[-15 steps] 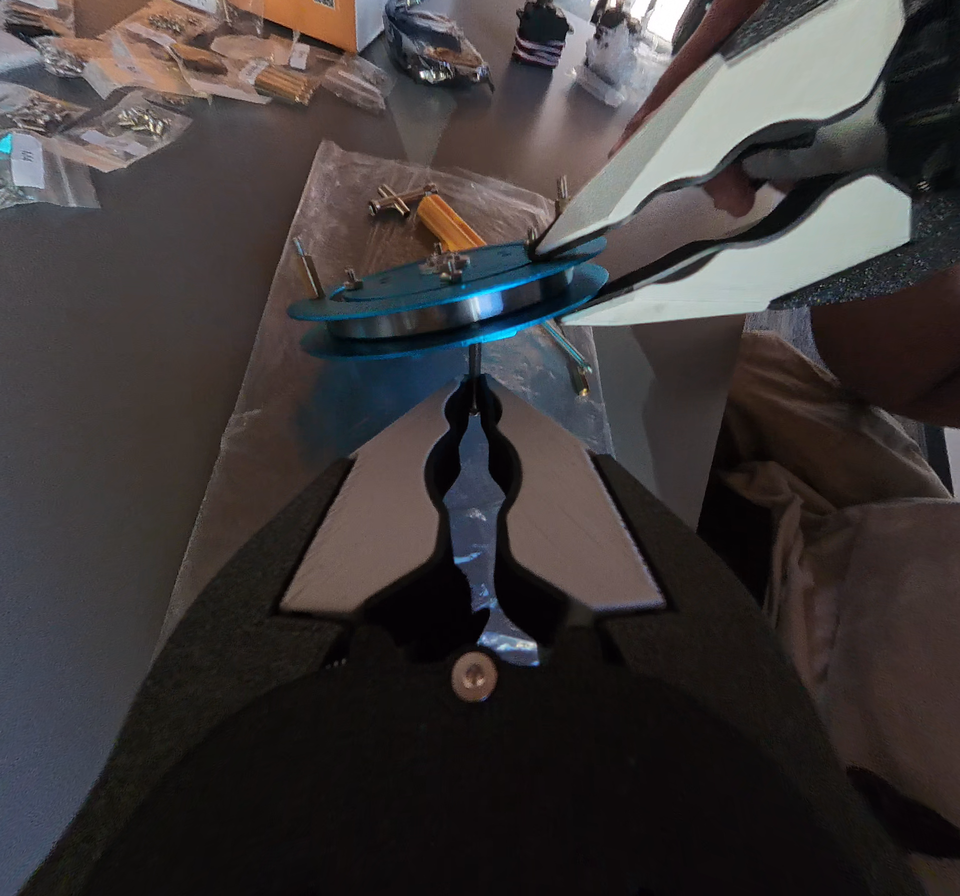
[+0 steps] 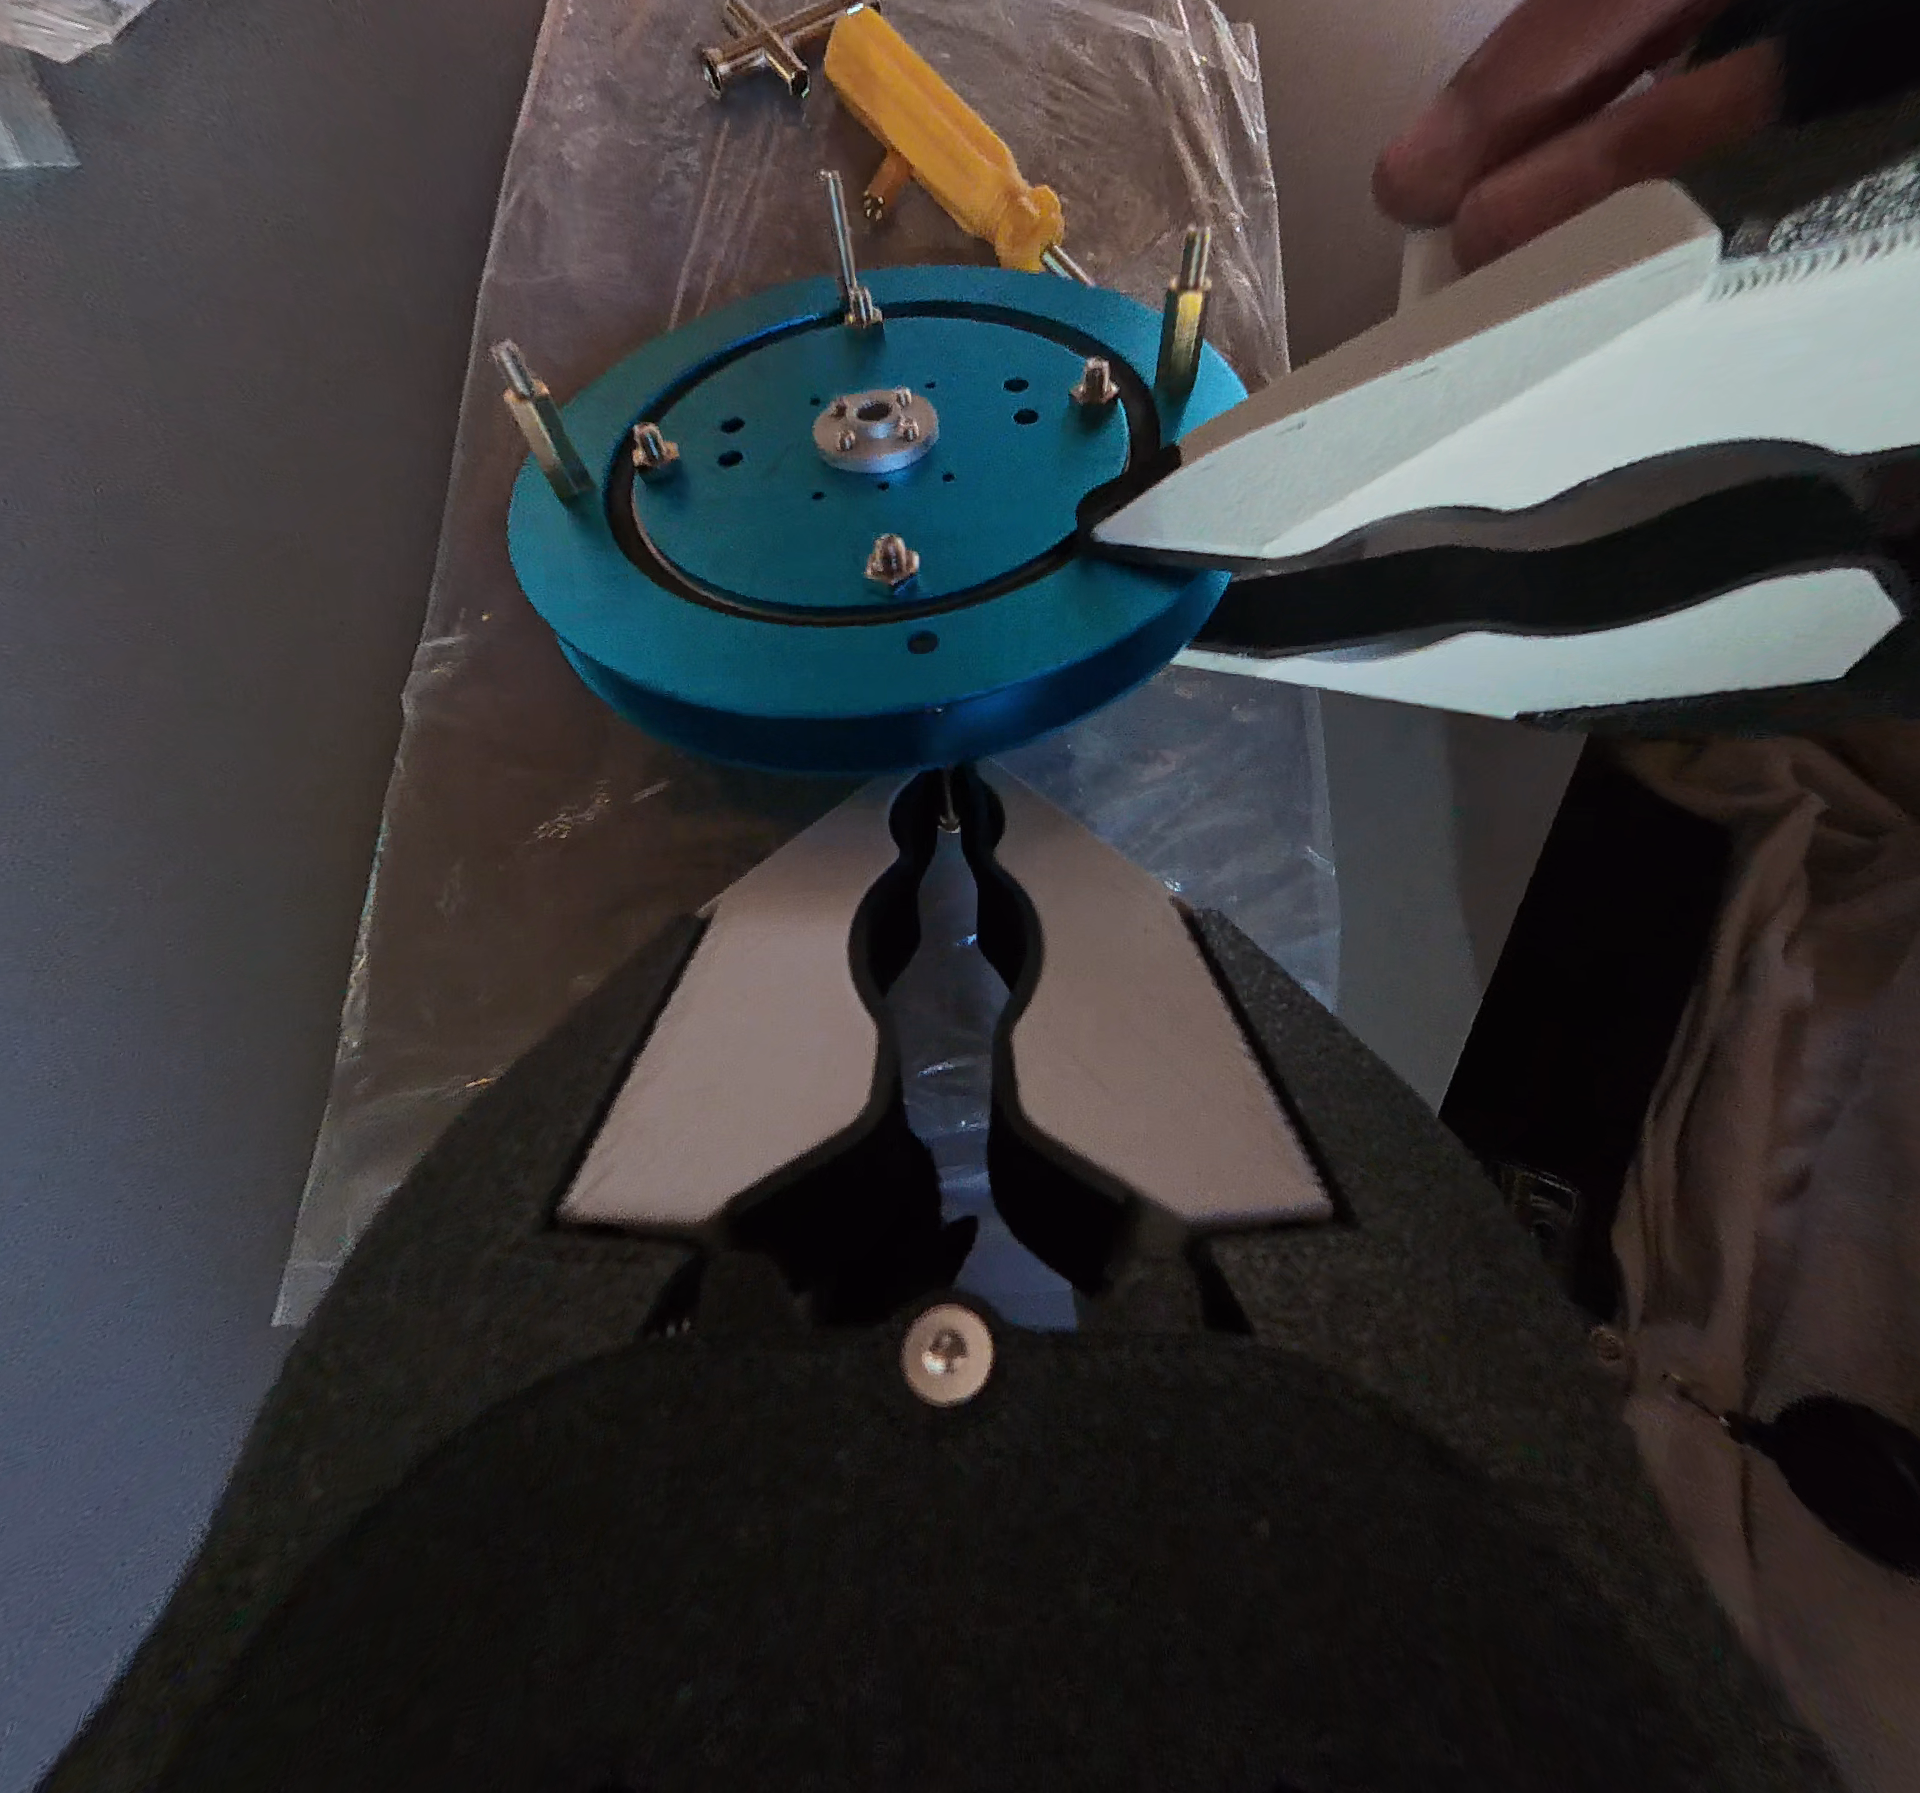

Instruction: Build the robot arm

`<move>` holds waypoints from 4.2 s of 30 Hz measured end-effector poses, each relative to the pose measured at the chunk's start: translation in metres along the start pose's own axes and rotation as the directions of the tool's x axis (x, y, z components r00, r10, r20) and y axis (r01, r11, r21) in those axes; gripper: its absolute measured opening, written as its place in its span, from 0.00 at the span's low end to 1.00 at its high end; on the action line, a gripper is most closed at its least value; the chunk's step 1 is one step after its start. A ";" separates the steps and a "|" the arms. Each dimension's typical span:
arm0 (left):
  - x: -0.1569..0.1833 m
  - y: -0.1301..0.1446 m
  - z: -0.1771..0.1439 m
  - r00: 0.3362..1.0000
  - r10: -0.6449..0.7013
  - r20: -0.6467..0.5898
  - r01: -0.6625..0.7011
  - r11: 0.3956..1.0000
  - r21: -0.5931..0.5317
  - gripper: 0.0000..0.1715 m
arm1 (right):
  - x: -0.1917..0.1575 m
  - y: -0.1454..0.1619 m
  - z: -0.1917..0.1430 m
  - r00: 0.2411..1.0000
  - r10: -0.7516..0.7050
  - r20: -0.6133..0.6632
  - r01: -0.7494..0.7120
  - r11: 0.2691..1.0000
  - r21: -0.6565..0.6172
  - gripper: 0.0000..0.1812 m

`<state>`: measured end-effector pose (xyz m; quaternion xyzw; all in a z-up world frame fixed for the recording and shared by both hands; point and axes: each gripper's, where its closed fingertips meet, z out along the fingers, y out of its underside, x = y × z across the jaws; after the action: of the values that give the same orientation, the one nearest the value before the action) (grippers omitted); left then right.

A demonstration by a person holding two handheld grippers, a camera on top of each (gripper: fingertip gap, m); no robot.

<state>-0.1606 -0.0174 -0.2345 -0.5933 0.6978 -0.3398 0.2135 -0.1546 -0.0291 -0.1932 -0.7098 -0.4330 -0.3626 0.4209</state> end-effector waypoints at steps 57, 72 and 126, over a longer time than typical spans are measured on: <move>-0.013 -0.060 -0.017 0.985 -0.162 -0.055 0.171 0.944 0.282 0.00 | 0.047 0.025 0.003 0.945 0.324 -0.032 -0.323 0.946 0.039 0.07; -0.014 -0.052 -0.012 0.985 -0.120 -0.122 0.148 0.957 0.249 0.00 | 0.042 0.004 -0.013 0.797 0.417 0.436 -0.516 0.846 0.134 0.16; 0.001 -0.132 0.021 0.910 -0.129 -0.395 0.052 0.979 -0.198 0.01 | 0.114 0.081 -0.007 0.530 0.710 0.464 -0.793 0.608 -0.024 0.10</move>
<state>-0.0561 -0.0314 -0.1529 -0.5587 0.7267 -0.3997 -0.0074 -0.0400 -0.0223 -0.1128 -0.8439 -0.1965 0.0636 0.4952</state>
